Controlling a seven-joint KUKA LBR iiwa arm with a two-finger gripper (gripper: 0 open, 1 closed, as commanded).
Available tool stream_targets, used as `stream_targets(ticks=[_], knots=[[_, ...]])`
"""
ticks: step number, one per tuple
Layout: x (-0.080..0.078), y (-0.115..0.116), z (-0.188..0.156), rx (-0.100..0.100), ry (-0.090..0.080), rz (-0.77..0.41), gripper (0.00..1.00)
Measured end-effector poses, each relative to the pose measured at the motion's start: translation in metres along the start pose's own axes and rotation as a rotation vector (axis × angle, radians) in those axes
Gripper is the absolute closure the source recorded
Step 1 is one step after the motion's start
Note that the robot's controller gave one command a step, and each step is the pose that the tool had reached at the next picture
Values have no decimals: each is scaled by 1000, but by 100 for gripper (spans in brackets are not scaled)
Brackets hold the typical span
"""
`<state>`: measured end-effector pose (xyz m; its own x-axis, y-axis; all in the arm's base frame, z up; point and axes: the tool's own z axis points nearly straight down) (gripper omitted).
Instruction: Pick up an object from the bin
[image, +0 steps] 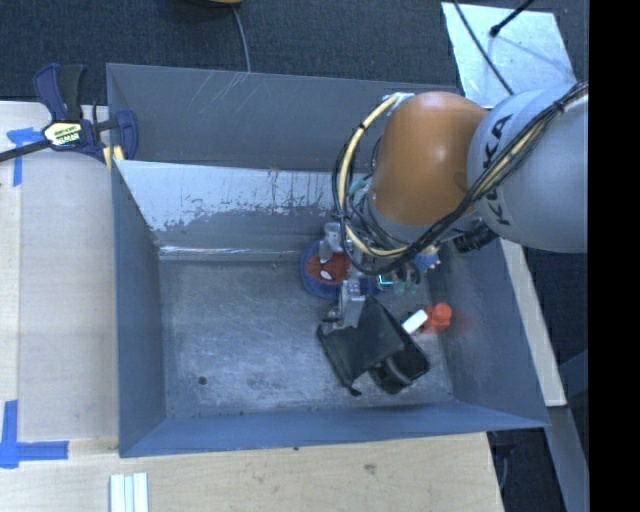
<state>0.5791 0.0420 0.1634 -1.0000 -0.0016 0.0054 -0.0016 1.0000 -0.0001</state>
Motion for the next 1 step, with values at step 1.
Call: stream_targets(ticks=[1], knots=[[-23, -59, 93, -4, -9, 274, 0]])
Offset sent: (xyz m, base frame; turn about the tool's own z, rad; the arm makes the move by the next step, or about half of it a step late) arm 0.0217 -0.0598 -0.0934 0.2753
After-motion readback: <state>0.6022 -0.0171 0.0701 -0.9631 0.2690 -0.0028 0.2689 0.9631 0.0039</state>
